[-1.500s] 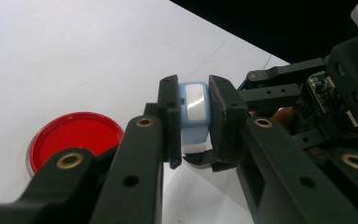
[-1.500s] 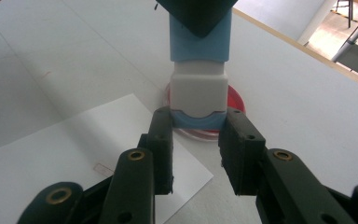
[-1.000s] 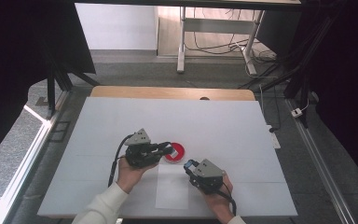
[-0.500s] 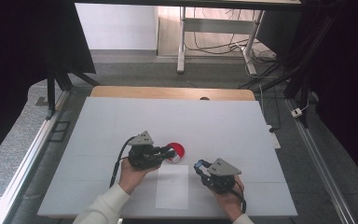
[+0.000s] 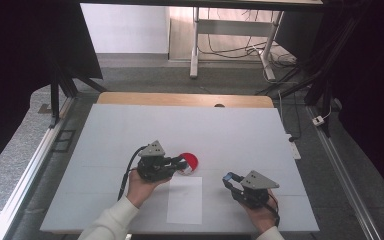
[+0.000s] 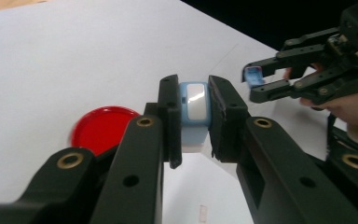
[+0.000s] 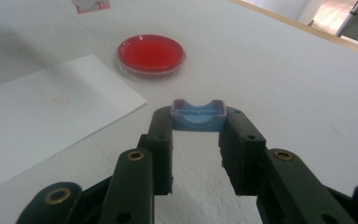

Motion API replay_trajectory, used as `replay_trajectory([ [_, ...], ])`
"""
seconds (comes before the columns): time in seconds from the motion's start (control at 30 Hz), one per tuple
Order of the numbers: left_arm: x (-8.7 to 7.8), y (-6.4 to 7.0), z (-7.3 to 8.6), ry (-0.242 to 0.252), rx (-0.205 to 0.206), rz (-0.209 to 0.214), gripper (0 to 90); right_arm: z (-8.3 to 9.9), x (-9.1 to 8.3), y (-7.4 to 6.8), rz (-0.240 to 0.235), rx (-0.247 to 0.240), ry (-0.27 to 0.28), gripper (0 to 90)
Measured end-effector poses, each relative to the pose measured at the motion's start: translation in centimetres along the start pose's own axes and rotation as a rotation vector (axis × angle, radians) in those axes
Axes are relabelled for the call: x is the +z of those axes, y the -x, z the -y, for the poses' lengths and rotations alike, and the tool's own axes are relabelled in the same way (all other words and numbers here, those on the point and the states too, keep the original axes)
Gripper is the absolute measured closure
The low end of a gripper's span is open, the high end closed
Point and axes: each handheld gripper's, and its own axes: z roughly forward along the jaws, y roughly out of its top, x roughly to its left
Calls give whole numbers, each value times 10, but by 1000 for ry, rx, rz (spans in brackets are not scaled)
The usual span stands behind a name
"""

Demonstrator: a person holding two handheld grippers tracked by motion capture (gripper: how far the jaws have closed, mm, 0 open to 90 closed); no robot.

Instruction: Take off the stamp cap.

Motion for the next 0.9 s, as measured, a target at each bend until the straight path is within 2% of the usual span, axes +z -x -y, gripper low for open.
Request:
replay_trajectory([
  [0.2,-5,-1,-4,10,20,-22,755,6,-10,10,9,10,0,653],
  [0.47,-11,-8,-14,34,51,-23,755,9,-13,17,12,6,-9,652],
  [0.77,-4,-13,-20,-7,112,-79,755,11,-15,19,15,10,-15,652],
  [0.9,-4,-19,-23,-2,111,-87,755,11,-13,21,20,8,-23,651],
])
